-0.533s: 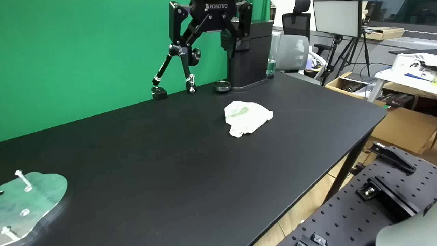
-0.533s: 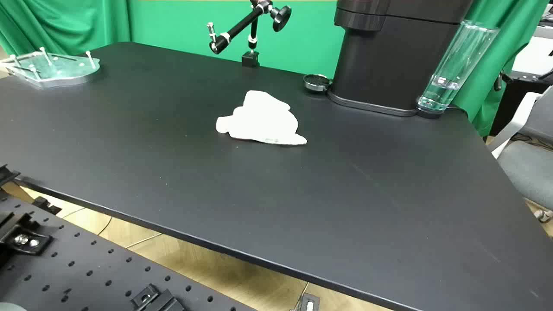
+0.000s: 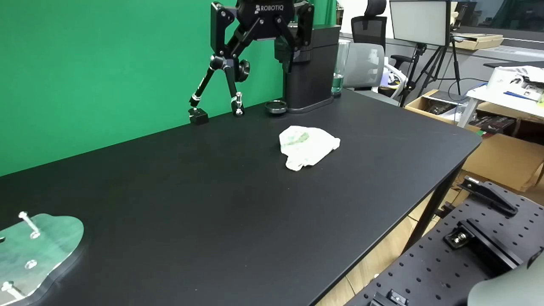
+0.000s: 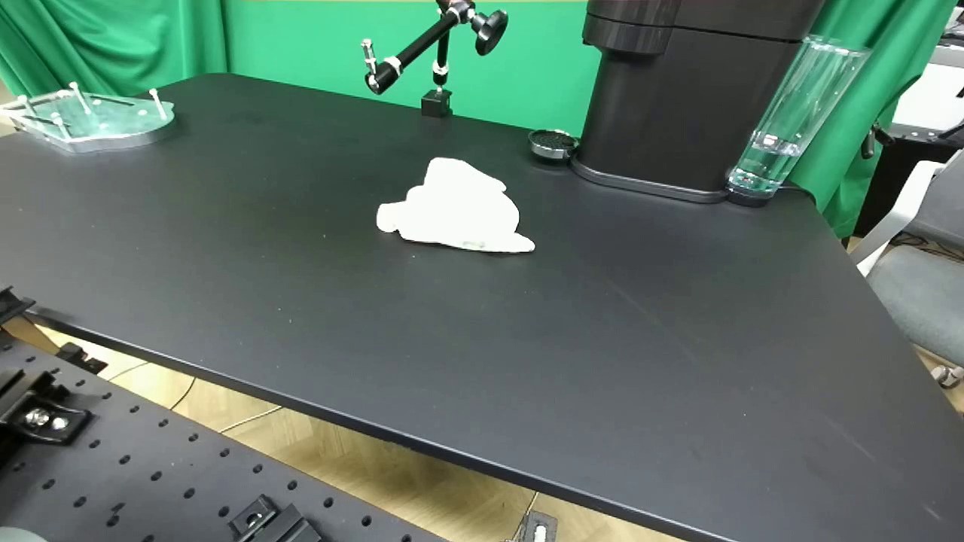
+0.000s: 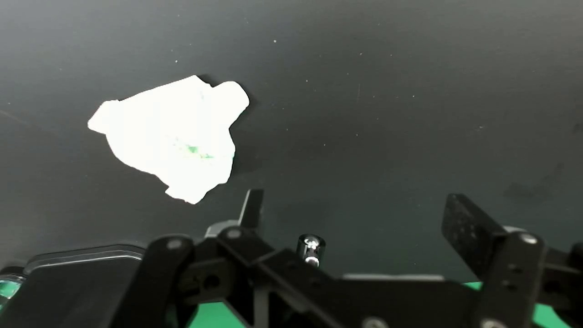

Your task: Pick the cloth on the table and put it on the stand

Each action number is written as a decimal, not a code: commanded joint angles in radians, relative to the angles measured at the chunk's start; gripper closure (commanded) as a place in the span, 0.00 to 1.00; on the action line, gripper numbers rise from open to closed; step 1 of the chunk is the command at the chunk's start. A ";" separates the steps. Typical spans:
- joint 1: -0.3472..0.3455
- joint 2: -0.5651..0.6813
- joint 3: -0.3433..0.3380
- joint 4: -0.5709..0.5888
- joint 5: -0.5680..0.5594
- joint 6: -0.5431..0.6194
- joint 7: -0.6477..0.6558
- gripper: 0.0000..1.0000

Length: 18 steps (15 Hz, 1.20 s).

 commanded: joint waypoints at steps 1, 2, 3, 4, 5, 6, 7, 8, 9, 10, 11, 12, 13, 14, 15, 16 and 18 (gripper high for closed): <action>0.020 0.002 -0.021 0.001 -0.014 -0.002 0.009 0.00; 0.020 0.002 -0.021 0.001 -0.014 -0.002 0.009 0.00; 0.013 0.005 -0.029 0.001 -0.014 -0.002 0.009 0.00; 0.016 0.014 -0.058 0.001 0.002 0.005 -0.026 0.00; 0.013 0.020 -0.078 -0.002 0.002 0.014 -0.053 0.00; 0.012 0.030 -0.113 -0.003 -0.004 0.020 -0.117 0.00; 0.018 0.043 -0.149 -0.002 0.004 0.024 -0.184 0.00; 0.029 0.064 -0.197 0.000 0.013 0.041 -0.287 0.00; 0.034 0.083 -0.232 0.005 0.011 0.054 -0.375 0.00; 0.051 0.103 -0.276 0.010 0.010 0.071 -0.461 0.00; 0.052 0.126 -0.307 0.018 -0.001 0.077 -0.548 0.00; 0.047 0.146 -0.331 0.025 -0.001 0.075 -0.637 0.00; 0.046 0.170 -0.357 0.030 -0.011 0.077 -0.714 0.00; 0.042 0.194 -0.375 0.035 -0.023 0.074 -0.785 0.00; 0.020 0.208 -0.378 0.038 -0.059 0.077 -0.811 0.00; 0.030 0.166 -0.362 0.009 -0.021 0.075 -0.748 0.00; 0.026 0.186 -0.371 0.009 -0.023 0.080 -0.763 0.00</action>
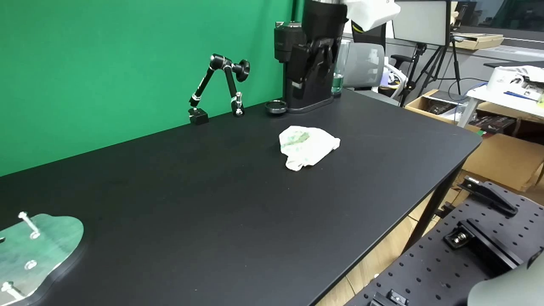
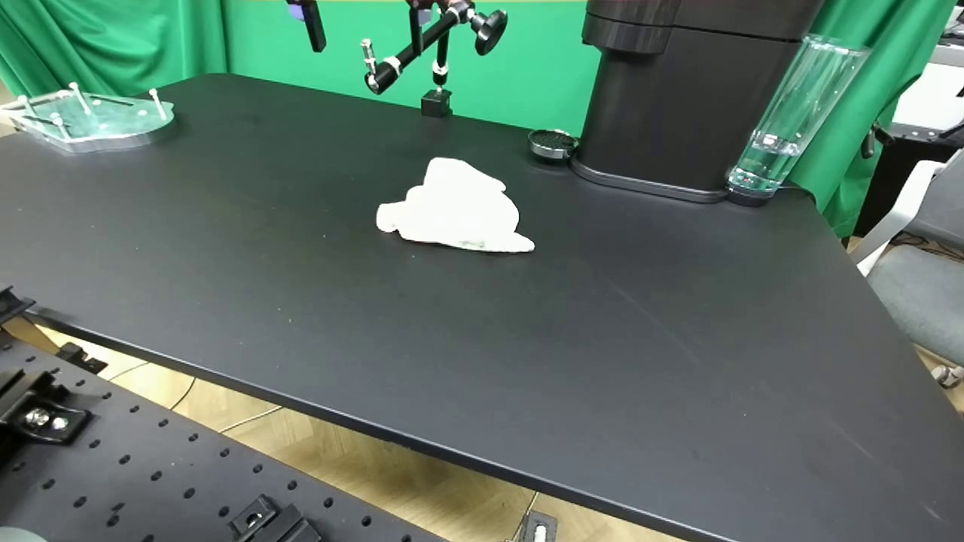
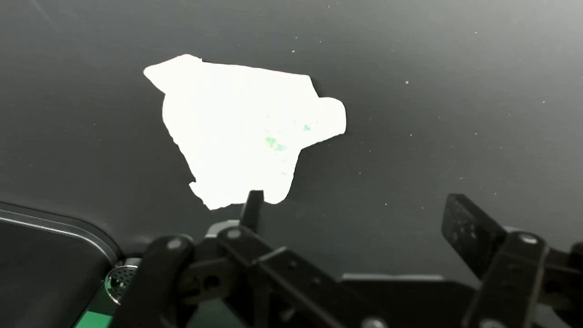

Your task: Pick the cloth on the table and put it on the stand

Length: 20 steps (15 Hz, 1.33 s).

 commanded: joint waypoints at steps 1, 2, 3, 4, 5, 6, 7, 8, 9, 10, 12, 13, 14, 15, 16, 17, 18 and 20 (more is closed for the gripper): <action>0.007 -0.001 -0.003 0.001 -0.003 -0.002 0.003 0.00; 0.009 -0.003 0.000 0.001 -0.003 -0.002 0.004 0.00; 0.012 -0.006 0.000 0.001 0.002 -0.010 0.001 0.00; 0.000 0.009 -0.002 0.008 -0.009 -0.011 0.015 0.00; -0.005 0.024 -0.008 0.014 -0.006 -0.016 0.013 0.00; -0.015 0.051 -0.016 0.019 -0.002 0.001 0.022 0.00; -0.012 0.078 -0.033 0.024 0.025 0.003 -0.008 0.00; -0.023 0.106 -0.043 0.028 0.031 0.014 -0.002 0.00; -0.029 0.133 -0.055 0.030 0.048 0.036 -0.007 0.00; -0.037 0.162 -0.063 0.031 0.063 0.075 -0.007 0.00; -0.055 0.219 -0.068 0.038 0.072 0.170 0.003 0.00; -0.065 0.249 -0.066 0.043 0.063 0.220 0.016 0.00; -0.078 0.280 -0.059 0.046 0.025 0.281 0.044 0.00; -0.089 0.313 -0.059 0.058 -0.002 0.328 0.063 0.00; -0.095 0.350 -0.059 0.074 -0.023 0.364 0.070 0.00; -0.100 0.382 -0.062 0.090 -0.057 0.392 0.090 0.00; -0.101 0.408 -0.066 0.105 -0.081 0.405 0.104 0.00; -0.092 0.456 -0.079 0.140 -0.133 0.415 0.132 0.00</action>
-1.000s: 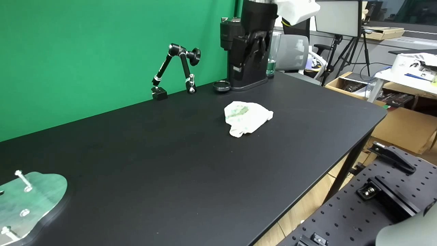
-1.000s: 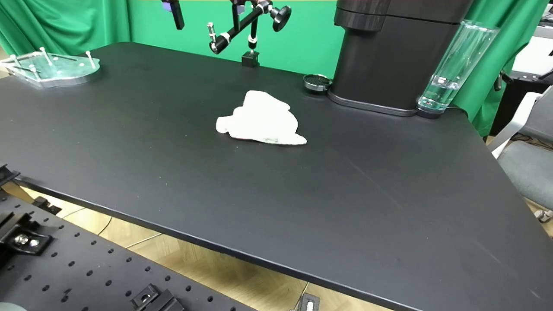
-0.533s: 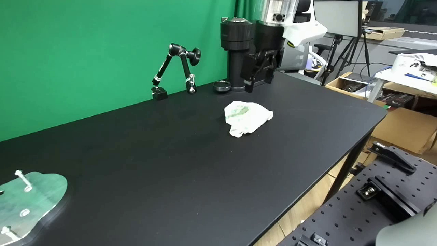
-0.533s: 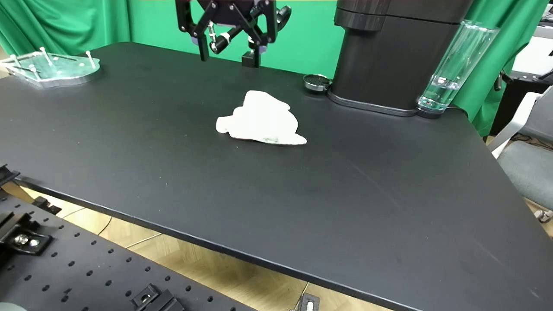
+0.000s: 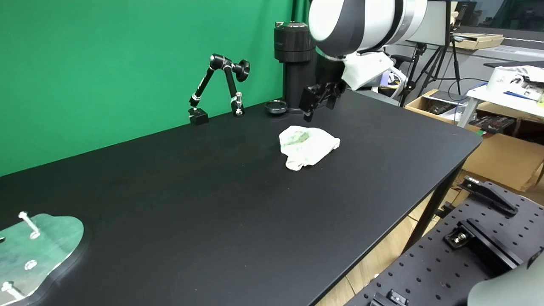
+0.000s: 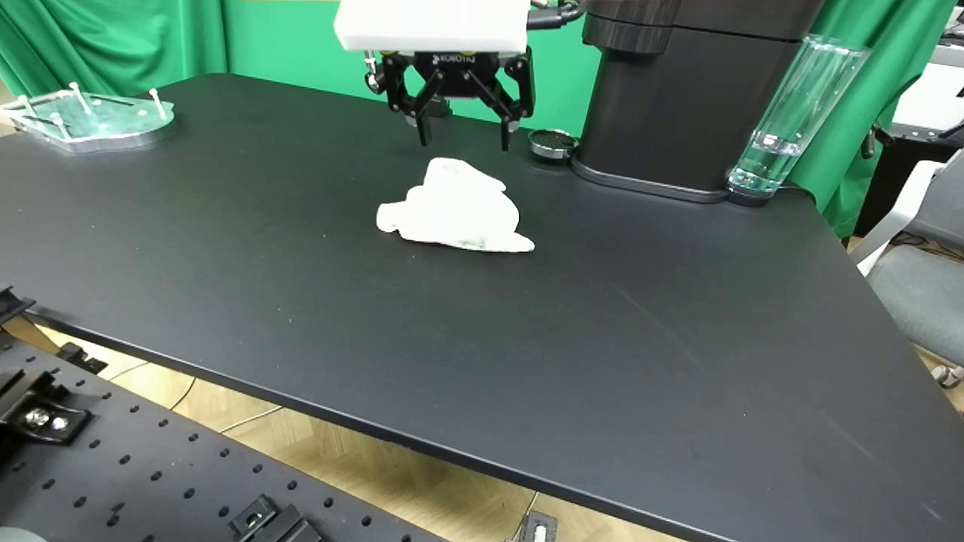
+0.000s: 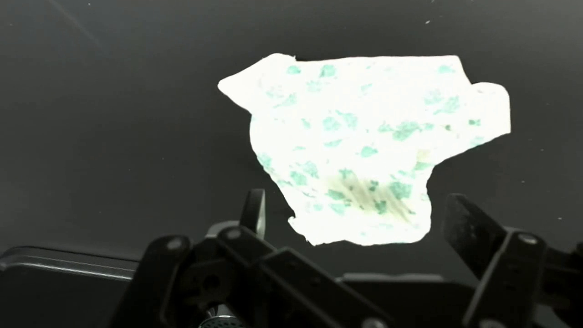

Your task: Pick the cloth on the table and put it on the stand

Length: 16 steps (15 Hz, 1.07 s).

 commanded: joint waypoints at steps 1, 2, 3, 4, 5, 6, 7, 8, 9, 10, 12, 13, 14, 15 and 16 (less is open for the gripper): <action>0.009 0.099 -0.018 0.087 -0.099 0.016 0.085 0.00; 0.016 0.119 -0.022 0.104 -0.115 0.013 0.097 0.00; 0.026 0.131 -0.025 0.116 -0.128 0.009 0.111 0.00; 0.031 0.145 -0.023 0.130 -0.136 0.003 0.117 0.00; 0.038 0.157 -0.024 0.142 -0.143 0.001 0.126 0.00; 0.037 0.166 -0.013 0.152 -0.137 -0.009 0.122 0.00; 0.037 0.176 -0.008 0.162 -0.132 -0.017 0.117 0.00; 0.041 0.183 -0.005 0.170 -0.131 -0.024 0.116 0.00; 0.043 0.190 -0.002 0.175 -0.130 -0.032 0.114 0.00; 0.046 0.194 -0.002 0.181 -0.133 -0.048 0.111 0.00; 0.030 0.198 0.023 0.187 -0.109 -0.069 0.096 0.25; 0.023 0.197 0.032 0.189 -0.099 -0.078 0.093 0.31; 0.017 0.196 0.040 0.193 -0.092 -0.098 0.090 0.40; 0.011 0.194 0.048 0.195 -0.085 -0.109 0.086 0.47; 0.003 0.193 0.059 0.198 -0.075 -0.128 0.080 0.55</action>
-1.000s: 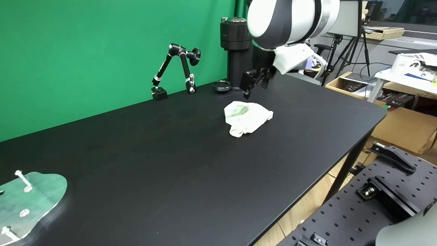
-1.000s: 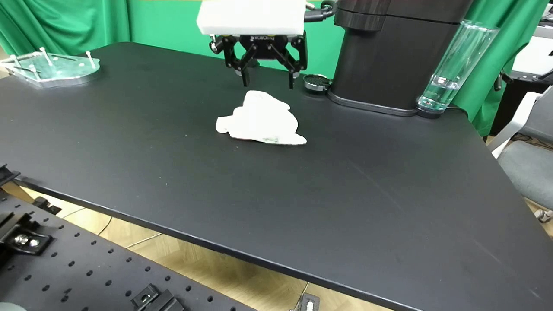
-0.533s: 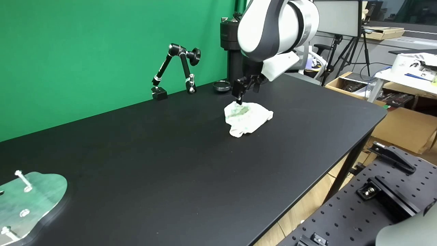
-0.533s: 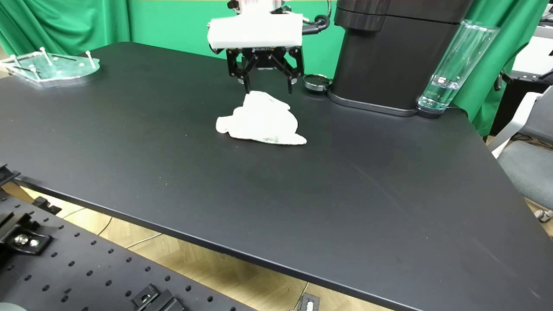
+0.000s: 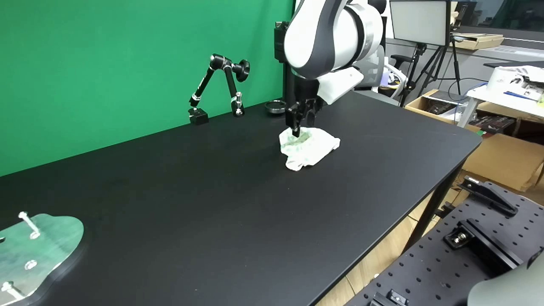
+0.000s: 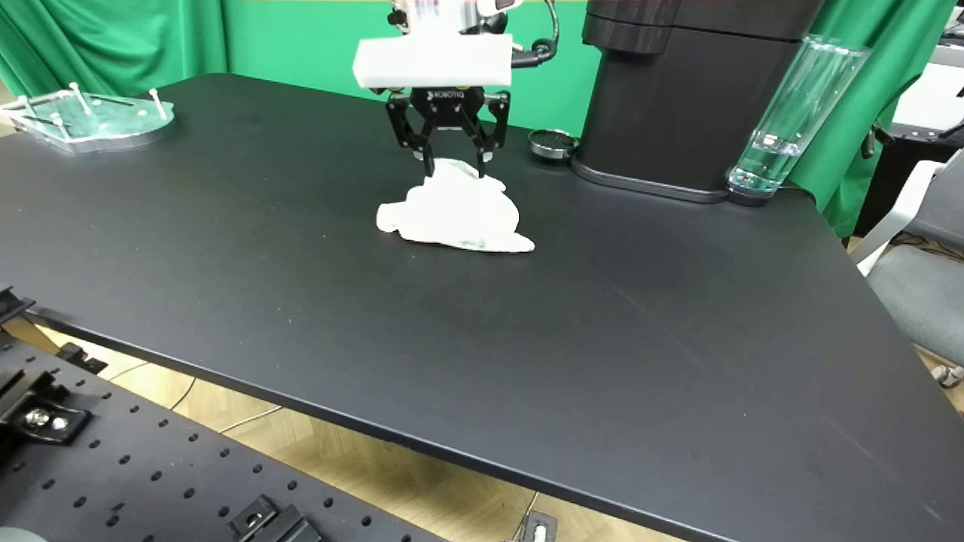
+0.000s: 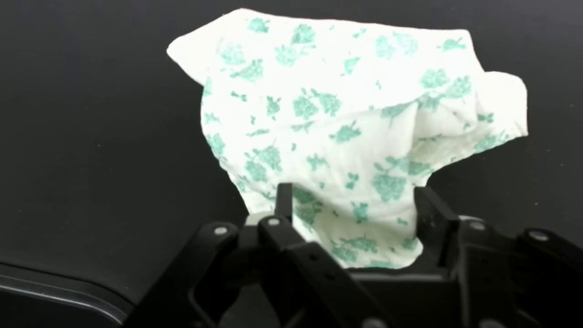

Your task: Pick the cloth on the table and put it on the stand

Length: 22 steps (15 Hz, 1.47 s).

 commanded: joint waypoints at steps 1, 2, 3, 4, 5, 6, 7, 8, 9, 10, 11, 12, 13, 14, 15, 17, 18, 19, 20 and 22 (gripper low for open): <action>-0.039 -0.001 0.044 0.032 0.036 -0.075 -0.003 0.62; -0.047 -0.001 0.055 0.038 0.056 -0.095 -0.002 0.68; -0.080 -0.002 0.102 0.043 0.122 -0.115 -0.030 0.75; -0.097 -0.003 0.131 0.057 0.191 -0.168 -0.019 0.82; -0.112 -0.003 0.155 0.069 0.250 -0.203 -0.029 0.90; -0.110 -0.007 0.158 0.081 0.287 -0.232 -0.008 0.96; -0.116 -0.012 0.169 0.091 0.327 -0.249 -0.014 0.99; -0.115 -0.021 0.172 0.102 0.356 -0.265 -0.008 1.00; -0.110 -0.034 0.167 0.111 0.369 -0.271 0.003 1.00; -0.102 -0.047 0.159 0.119 0.373 -0.280 0.015 1.00; -0.095 -0.058 0.151 0.127 0.372 -0.282 0.025 1.00; -0.088 -0.068 0.142 0.132 0.364 -0.282 0.040 1.00; -0.085 -0.076 0.137 0.138 0.359 -0.290 0.048 1.00; -0.083 -0.079 0.131 0.141 0.350 -0.304 0.052 1.00; -0.083 -0.081 0.129 0.146 0.346 -0.334 0.045 0.74; -0.072 -0.076 0.110 0.155 0.284 -0.409 0.036 0.68; -0.067 -0.069 0.103 0.160 0.252 -0.441 0.032 0.60; -0.059 -0.062 0.093 0.163 0.210 -0.462 0.034 0.54; -0.052 -0.055 0.084 0.164 0.166 -0.480 0.038 0.48; -0.035 -0.040 0.064 0.161 0.072 -0.487 0.058 0.34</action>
